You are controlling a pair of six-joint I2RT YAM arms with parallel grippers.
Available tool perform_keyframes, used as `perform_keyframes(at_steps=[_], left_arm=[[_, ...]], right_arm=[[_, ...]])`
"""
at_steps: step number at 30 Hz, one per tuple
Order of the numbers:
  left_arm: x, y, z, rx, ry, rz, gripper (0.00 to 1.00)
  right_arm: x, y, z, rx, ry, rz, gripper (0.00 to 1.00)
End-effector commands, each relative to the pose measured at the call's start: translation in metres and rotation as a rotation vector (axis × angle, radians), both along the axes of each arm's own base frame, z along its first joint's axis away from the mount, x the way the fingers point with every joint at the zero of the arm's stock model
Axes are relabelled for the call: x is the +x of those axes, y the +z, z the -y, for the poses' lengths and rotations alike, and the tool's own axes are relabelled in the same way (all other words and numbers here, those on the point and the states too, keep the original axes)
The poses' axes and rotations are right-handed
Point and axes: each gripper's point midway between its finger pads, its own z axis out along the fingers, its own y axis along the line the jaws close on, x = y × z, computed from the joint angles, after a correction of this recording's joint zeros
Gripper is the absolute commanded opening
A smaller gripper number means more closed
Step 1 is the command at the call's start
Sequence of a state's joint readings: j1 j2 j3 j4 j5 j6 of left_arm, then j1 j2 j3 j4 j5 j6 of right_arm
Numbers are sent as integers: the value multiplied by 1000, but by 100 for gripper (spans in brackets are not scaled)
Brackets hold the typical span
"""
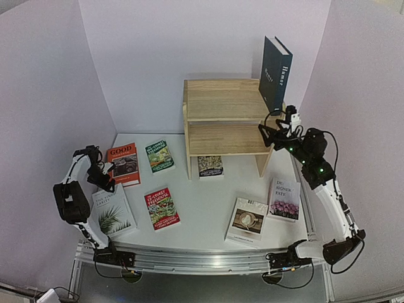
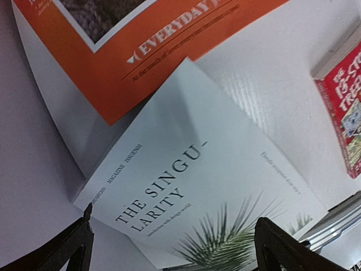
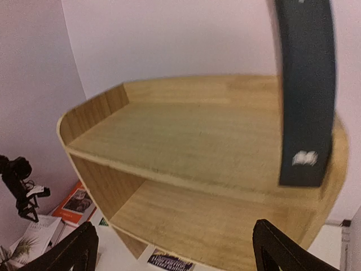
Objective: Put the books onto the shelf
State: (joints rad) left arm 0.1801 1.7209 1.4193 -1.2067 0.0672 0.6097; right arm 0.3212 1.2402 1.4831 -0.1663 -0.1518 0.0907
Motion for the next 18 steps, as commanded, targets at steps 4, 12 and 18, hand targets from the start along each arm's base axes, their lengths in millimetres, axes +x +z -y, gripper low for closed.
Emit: perform_keyframes(at_steps=[4,12,18], left_arm=[[19,-26,-30,114,-122,-98,100],[51,-44,-20,-21,-103,-142,100],[19,-71,-12,-58,-142,-247,100]], right_arm=[[-17,-79,-72,-63,198,-203,93],[-21,-108,-130,-94,313,-280,93],[-36,-109,-173,-118,402,-276,93]])
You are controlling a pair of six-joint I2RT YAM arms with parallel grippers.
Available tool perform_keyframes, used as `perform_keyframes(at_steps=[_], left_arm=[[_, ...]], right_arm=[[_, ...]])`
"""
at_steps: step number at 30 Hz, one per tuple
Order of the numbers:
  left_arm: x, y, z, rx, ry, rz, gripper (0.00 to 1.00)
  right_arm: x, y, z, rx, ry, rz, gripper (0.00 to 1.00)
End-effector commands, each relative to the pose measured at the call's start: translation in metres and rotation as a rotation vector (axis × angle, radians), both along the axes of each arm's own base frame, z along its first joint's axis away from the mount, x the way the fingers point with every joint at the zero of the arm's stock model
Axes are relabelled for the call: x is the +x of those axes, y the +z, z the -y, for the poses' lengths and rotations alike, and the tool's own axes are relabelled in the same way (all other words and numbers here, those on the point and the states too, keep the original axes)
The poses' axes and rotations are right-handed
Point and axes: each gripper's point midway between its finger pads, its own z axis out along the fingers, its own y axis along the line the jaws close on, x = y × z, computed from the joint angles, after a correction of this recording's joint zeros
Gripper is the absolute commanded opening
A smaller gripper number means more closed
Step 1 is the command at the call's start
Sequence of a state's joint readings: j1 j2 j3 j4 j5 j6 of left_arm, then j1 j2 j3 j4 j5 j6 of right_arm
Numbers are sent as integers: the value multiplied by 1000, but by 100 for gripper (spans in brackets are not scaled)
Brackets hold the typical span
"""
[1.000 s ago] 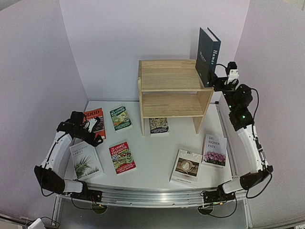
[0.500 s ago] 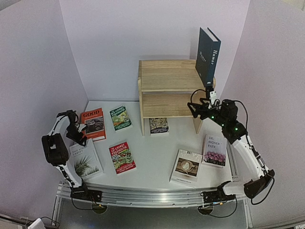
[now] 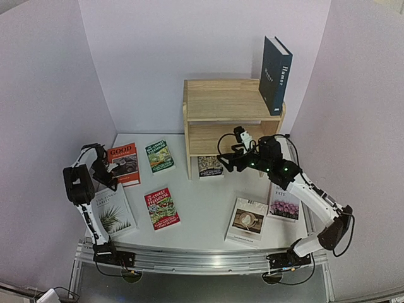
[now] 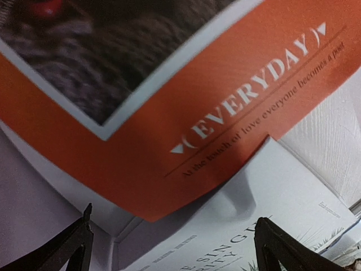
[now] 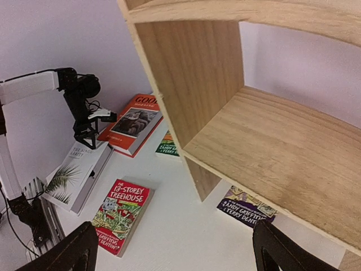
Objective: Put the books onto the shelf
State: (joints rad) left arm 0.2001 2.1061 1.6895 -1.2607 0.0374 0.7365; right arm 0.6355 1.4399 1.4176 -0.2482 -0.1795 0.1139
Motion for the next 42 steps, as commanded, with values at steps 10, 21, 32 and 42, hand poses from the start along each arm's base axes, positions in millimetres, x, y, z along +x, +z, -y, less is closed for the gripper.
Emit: perform_keyframes(at_steps=[10,21,32,42], left_arm=[[-69,1,31,-129,-18,-164,66],[-111,14,62,-245,6,-255,0],[-91,58,86,-271,16,-99,0],[-68,104,99,-274,268,48,0]], right_arm=[[-34,-30,-91,-5,202,-58,93],[-50,-79,-148,3,291,-156,92],[-54,-126,-218,-2,289,-233,91],[-64,-146,-284,-30,227,-153,90]])
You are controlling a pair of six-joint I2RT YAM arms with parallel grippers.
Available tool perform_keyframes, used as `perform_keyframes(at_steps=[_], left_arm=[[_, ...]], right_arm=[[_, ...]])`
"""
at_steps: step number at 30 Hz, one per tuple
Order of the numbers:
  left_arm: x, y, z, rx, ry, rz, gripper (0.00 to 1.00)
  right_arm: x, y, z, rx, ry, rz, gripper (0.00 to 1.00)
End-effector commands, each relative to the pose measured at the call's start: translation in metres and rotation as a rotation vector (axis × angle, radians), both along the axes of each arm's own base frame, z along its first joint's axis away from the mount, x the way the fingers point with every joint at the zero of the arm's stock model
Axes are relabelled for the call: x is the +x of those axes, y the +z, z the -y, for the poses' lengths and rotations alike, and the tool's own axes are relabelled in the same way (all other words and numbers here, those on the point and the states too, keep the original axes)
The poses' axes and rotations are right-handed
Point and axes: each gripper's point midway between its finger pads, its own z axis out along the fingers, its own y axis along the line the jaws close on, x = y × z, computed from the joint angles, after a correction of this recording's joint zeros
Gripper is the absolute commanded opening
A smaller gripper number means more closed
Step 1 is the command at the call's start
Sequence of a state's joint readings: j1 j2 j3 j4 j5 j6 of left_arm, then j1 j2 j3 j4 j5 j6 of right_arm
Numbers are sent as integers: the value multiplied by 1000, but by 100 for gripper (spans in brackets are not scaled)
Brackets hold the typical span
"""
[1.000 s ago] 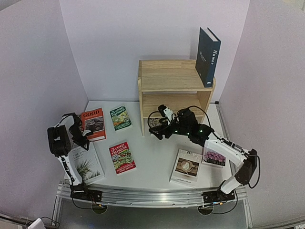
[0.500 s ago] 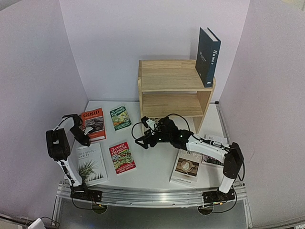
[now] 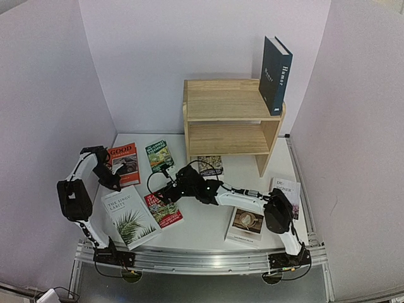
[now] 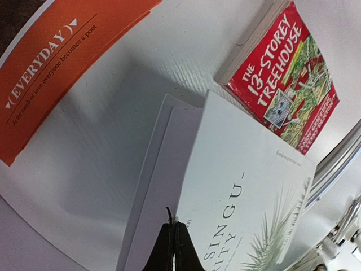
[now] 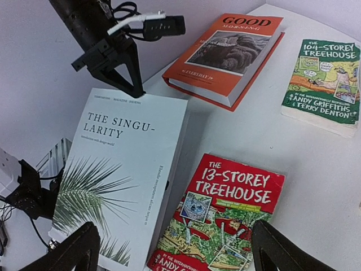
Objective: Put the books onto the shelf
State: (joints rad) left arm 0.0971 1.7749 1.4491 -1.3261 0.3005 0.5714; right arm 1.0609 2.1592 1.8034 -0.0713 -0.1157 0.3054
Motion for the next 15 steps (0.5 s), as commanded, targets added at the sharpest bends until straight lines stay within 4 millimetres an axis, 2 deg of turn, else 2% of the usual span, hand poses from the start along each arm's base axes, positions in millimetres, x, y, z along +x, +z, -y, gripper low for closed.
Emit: perform_keyframes(at_steps=[1,5,9,12,15], left_arm=[[-6,47,11,-44,218,-9,0],[-5,50,19,-88,348,-41,0],[-1,56,35,-199,495,-93,0],[3,55,38,-230,580,-114,0],[1,49,37,-242,676,-156,0]], right_arm=[[-4,17,-31,23,-61,117,90],[-43,32,-57,-48,-4,374,90],[-87,27,-77,-165,57,614,93],[-113,16,-82,-211,107,683,95],[-126,13,-84,-190,129,644,95]])
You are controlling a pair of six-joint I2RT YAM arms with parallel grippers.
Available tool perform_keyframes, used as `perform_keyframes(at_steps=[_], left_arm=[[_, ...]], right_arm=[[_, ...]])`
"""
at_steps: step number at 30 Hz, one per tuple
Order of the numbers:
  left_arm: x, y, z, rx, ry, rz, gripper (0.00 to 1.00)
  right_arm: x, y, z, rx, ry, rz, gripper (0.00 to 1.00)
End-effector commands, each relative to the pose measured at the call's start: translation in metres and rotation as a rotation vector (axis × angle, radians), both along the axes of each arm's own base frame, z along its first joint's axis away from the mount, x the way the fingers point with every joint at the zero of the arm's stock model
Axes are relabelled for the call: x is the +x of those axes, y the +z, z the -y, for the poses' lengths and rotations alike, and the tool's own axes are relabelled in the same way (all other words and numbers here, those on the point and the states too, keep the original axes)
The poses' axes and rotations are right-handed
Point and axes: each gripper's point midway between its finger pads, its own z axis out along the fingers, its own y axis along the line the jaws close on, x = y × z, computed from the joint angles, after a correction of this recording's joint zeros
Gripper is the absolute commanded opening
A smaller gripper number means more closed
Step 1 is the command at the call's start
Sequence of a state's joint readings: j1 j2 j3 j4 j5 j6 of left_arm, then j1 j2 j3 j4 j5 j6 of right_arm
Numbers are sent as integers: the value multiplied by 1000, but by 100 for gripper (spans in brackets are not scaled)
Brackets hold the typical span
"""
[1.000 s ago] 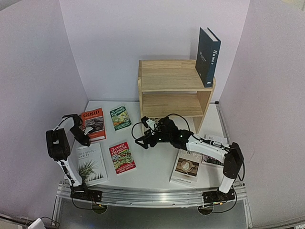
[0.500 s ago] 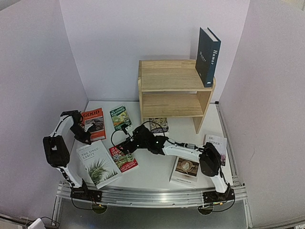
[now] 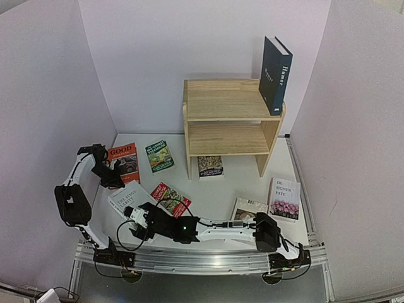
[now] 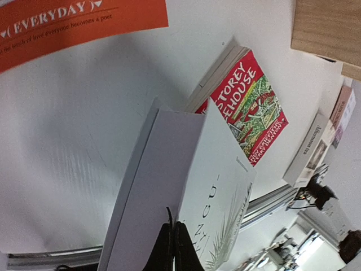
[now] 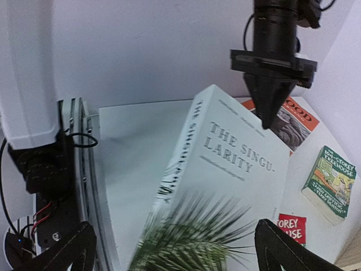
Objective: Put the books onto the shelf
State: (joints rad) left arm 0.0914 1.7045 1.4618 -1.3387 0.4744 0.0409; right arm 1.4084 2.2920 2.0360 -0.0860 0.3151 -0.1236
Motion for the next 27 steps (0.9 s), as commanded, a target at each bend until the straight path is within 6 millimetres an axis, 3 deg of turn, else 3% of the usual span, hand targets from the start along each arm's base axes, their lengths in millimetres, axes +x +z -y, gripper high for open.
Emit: perform_keyframes(at_steps=[1,6,8,11,16,24,27], left_arm=[[-2,13,7,-83,224,-48,0],[-7,6,15,-167,418,-165,0],[-11,3,16,-173,454,-206,0],[-17,4,17,-165,471,-235,0],[-23,15,21,-197,493,-244,0],[-37,23,24,-207,487,-221,0],[-40,20,22,-188,481,-218,0]], right_arm=[[2,-10,0,-47,-22,71,95],[7,-31,-8,-114,-116,201,96],[21,-49,-4,-201,-217,333,98],[45,-56,3,-300,-363,494,98],[55,-58,-3,-338,-370,562,98],[85,-54,16,-452,-502,679,91],[96,-53,21,-509,-521,728,96]])
